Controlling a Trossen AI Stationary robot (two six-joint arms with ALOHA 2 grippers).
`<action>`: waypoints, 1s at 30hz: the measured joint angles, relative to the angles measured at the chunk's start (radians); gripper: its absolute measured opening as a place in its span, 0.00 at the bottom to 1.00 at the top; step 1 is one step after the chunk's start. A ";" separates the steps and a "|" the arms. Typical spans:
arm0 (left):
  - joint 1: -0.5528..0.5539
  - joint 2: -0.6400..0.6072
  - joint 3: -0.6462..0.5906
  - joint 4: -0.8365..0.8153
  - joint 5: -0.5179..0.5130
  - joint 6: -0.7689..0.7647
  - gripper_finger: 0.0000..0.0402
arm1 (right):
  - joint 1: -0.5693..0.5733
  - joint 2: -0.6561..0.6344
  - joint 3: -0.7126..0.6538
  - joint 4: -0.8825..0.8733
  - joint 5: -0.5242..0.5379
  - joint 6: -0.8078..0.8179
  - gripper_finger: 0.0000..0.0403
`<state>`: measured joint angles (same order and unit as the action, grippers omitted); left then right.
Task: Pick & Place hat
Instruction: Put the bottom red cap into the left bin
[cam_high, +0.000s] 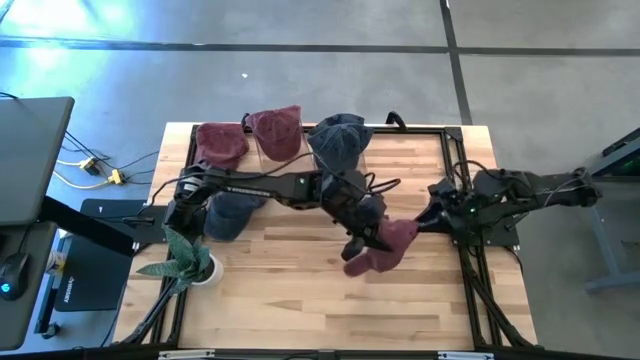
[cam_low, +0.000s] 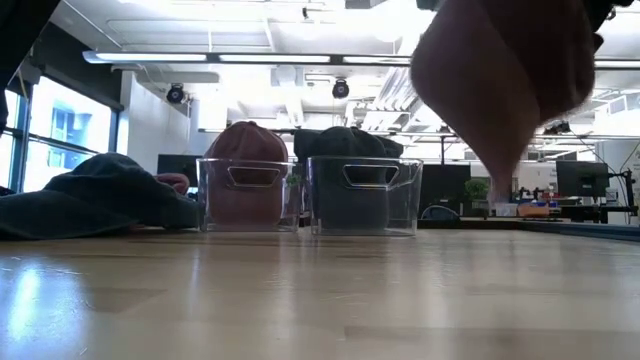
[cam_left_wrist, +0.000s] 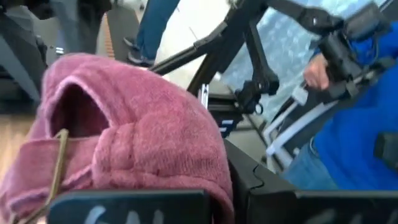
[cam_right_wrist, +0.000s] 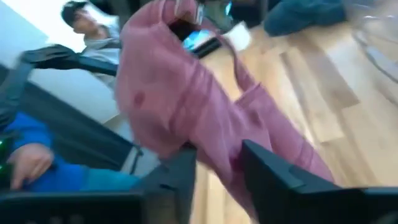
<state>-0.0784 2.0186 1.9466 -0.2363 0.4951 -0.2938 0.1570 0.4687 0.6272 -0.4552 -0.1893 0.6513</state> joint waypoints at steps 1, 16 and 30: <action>0.000 -0.001 0.035 -0.066 -0.004 0.017 0.01 | 0.000 -0.005 0.007 -0.002 -0.013 -0.001 0.37; 0.101 -0.032 0.253 -0.557 -0.076 0.167 0.00 | 0.001 -0.032 -0.165 -0.063 0.177 -0.068 0.55; 0.203 -0.049 0.249 -0.524 0.100 0.155 0.00 | 0.003 -0.029 -0.514 0.769 0.576 -0.072 0.55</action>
<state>0.1249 1.9701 2.1952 -0.7602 0.5954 -0.1385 0.1596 0.4393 0.1129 0.3135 0.3864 0.5792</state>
